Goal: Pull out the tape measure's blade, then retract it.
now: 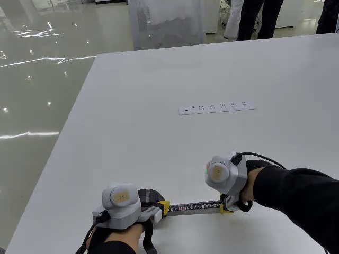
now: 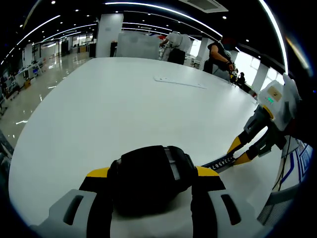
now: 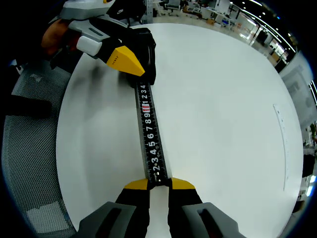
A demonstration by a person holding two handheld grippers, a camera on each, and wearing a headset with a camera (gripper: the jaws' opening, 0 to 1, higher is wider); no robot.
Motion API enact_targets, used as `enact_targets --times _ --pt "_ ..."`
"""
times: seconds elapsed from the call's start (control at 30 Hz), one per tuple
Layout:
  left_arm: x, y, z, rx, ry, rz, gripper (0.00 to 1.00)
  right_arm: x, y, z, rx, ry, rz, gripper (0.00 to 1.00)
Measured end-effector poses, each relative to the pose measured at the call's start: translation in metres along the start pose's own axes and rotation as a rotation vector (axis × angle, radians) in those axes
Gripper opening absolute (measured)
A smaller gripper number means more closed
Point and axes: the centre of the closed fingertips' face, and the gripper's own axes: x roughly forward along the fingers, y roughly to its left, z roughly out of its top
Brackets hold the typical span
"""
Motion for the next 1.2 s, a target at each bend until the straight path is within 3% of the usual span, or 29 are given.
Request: enact_targets --times 1.2 --pt "0.000 0.000 0.000 -0.004 0.005 -0.005 0.59 0.003 0.001 0.014 0.004 -0.009 0.003 0.08"
